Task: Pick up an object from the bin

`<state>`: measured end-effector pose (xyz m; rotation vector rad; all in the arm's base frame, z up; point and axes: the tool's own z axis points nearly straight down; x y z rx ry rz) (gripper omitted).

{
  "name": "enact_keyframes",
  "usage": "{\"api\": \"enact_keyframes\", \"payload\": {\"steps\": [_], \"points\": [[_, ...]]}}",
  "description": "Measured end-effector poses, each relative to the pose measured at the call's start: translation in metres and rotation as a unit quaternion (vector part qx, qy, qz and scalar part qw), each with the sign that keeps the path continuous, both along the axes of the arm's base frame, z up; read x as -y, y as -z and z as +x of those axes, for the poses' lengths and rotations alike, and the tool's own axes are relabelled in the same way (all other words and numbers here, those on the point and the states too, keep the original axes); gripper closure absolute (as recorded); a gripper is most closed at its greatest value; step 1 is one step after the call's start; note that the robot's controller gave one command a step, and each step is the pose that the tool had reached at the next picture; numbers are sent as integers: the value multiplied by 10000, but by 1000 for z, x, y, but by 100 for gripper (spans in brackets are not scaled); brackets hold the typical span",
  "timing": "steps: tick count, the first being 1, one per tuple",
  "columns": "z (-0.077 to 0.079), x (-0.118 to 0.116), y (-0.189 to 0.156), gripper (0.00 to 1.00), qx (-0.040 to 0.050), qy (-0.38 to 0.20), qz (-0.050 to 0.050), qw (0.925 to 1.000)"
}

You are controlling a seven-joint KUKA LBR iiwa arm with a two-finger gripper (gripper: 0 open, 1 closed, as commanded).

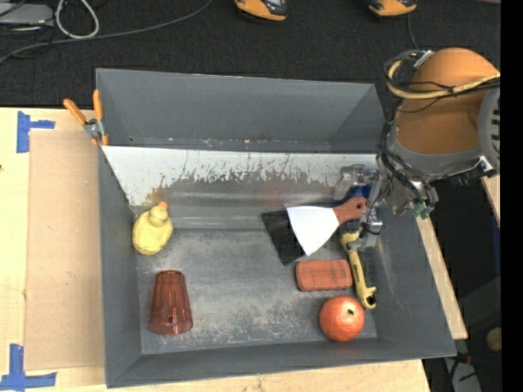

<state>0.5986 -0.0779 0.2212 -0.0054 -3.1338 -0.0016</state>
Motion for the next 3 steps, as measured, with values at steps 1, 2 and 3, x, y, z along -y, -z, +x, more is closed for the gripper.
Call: {"api": "enact_keyframes", "payload": {"steps": [1, 2, 3], "points": [[1, 0, -5, 0, 38, -10, -3, 10000], [-11, 5, 64, 0, 47, -537, -1, 9985], [-19, 5, 94, 0, 30, -1409, 8, 9900]]}}
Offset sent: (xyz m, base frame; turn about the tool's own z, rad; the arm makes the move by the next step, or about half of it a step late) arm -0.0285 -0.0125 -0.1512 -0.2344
